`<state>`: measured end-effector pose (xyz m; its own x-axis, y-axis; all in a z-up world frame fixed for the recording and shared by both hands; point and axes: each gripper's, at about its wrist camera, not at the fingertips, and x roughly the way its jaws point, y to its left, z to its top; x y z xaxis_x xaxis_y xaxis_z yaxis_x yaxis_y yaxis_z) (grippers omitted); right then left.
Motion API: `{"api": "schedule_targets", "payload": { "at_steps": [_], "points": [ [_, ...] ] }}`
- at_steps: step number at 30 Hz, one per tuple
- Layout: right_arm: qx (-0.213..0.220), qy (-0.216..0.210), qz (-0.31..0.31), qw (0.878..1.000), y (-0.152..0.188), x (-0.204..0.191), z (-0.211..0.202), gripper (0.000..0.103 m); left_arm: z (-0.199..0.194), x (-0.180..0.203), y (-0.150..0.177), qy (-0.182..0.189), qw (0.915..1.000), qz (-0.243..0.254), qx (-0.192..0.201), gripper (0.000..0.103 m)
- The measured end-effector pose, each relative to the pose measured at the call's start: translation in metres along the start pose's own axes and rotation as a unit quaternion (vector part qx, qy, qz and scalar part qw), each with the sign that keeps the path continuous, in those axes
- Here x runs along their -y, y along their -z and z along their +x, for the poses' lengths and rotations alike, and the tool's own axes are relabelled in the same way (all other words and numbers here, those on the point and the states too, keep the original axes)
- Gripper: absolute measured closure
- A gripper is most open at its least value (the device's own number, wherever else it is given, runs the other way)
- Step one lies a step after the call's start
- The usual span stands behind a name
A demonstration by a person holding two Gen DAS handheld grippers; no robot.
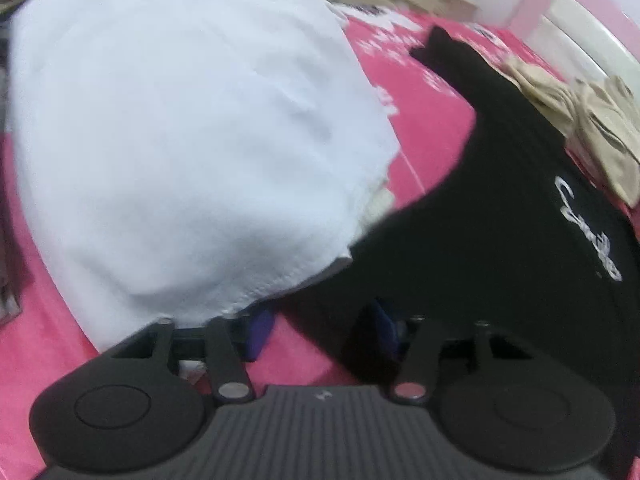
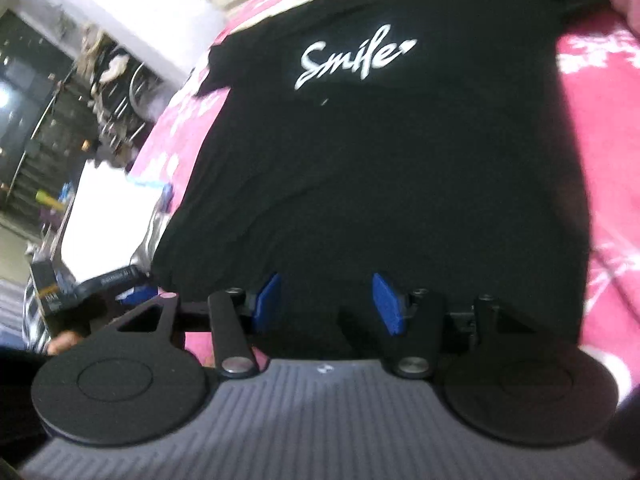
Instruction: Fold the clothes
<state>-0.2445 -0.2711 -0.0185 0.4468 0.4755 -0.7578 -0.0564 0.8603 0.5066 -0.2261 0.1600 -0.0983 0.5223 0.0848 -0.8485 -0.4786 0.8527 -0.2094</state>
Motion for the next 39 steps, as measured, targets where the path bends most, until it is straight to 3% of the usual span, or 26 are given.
{"api": "schedule_targets", "payload": {
  "at_steps": [1,2,4,6,12,16,18,20,24,26,28,30,33,36,39],
  "points": [
    [0.007,0.007,-0.003,1.000,0.002,0.002,-0.003,0.052,0.000,0.001,0.001,-0.009,0.9999,0.003,0.012,0.091],
    [0.014,0.015,-0.006,1.000,0.004,0.004,-0.007,0.052,-0.001,0.000,0.002,-0.006,0.9998,-0.003,0.017,0.097],
    [0.022,0.023,-0.004,0.999,0.010,0.009,-0.010,0.052,-0.010,-0.004,0.002,-0.002,0.9994,-0.027,0.022,0.098],
    [0.026,0.027,0.004,0.999,0.013,0.015,-0.013,0.052,-0.021,-0.004,0.004,-0.015,0.9992,-0.020,0.032,0.098],
    [0.038,0.028,0.022,0.999,0.014,0.033,-0.014,0.052,-0.018,-0.003,0.012,-0.044,0.9990,-0.011,-0.002,0.097],
    [0.038,0.037,0.039,0.998,0.013,0.045,-0.016,0.052,-0.016,-0.003,0.012,-0.053,0.9986,-0.004,-0.002,0.096],
    [0.039,0.040,0.045,0.997,0.013,0.049,-0.016,0.052,-0.017,-0.002,0.013,-0.054,0.9983,0.021,-0.009,0.090],
    [0.037,0.042,0.039,0.998,0.013,0.049,-0.018,0.052,-0.024,0.001,0.015,-0.051,0.9966,0.064,-0.009,0.076],
    [0.015,0.045,-0.021,0.999,0.019,0.034,-0.020,0.052,-0.049,0.003,0.030,-0.009,0.9874,0.155,-0.030,0.074],
    [-0.009,0.050,-0.092,0.994,0.026,0.020,-0.017,0.052,-0.052,0.003,0.033,0.014,0.9849,0.166,-0.047,0.068],
    [-0.036,0.055,-0.170,0.983,0.034,0.005,-0.012,0.051,-0.044,0.001,0.029,0.031,0.9885,0.136,-0.058,0.066],
    [-0.065,0.058,-0.253,0.963,0.045,-0.007,-0.004,0.051,-0.032,0.004,0.020,0.033,0.9917,0.108,-0.062,0.065],
    [-0.107,0.061,-0.374,0.919,0.061,-0.026,0.009,0.050,-0.024,0.007,0.011,0.037,0.9938,0.091,-0.051,0.062],
    [-0.147,0.063,-0.488,0.858,0.078,-0.045,0.021,0.050,-0.012,0.004,0.005,0.043,0.9954,0.065,-0.056,0.063],
    [-0.177,0.066,-0.526,0.829,0.089,-0.053,0.040,0.050,-0.005,-0.002,0.002,0.046,0.9968,0.042,-0.050,0.068]
  ]
}}
